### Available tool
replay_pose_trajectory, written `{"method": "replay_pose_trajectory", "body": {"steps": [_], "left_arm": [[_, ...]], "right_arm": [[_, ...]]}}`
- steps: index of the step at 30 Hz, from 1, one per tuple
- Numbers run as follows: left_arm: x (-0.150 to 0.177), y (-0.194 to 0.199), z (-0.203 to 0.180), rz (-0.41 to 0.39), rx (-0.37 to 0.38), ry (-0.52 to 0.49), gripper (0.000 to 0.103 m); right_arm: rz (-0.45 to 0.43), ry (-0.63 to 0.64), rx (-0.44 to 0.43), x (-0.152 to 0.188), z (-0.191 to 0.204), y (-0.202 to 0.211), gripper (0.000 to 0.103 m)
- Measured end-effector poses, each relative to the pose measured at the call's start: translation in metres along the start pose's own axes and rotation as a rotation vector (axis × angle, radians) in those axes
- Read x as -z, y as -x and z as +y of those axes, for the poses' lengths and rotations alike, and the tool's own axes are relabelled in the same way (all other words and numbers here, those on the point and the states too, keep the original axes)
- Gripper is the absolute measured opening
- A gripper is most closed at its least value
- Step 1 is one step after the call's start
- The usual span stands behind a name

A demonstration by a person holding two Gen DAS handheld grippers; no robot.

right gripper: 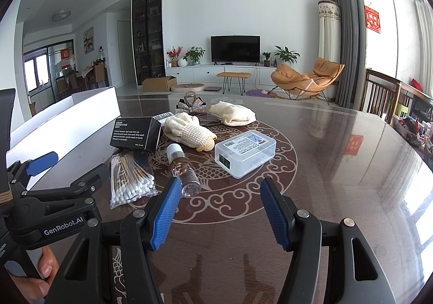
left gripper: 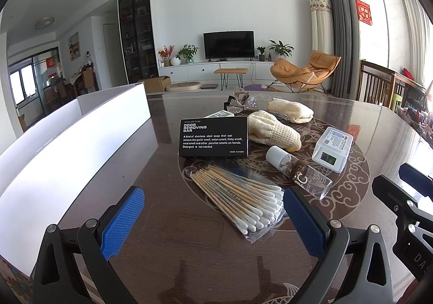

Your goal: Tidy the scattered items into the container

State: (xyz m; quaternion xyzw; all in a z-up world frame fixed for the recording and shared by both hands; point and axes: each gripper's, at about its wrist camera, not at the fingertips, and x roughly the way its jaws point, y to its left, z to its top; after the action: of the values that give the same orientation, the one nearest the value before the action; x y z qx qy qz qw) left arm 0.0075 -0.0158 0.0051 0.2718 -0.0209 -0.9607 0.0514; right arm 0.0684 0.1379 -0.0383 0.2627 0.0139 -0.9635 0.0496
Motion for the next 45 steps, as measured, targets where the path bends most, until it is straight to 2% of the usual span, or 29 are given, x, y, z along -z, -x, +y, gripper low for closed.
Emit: {"method": "replay_pose_trajectory", "body": {"steps": [45], "left_arm": [[-0.0004, 0.0001, 0.0004, -0.001, -0.003, -0.001, 0.103]], "right_arm": [[-0.01, 0.005, 0.005, -0.0003, 0.0003, -0.0018, 0.062]]}}
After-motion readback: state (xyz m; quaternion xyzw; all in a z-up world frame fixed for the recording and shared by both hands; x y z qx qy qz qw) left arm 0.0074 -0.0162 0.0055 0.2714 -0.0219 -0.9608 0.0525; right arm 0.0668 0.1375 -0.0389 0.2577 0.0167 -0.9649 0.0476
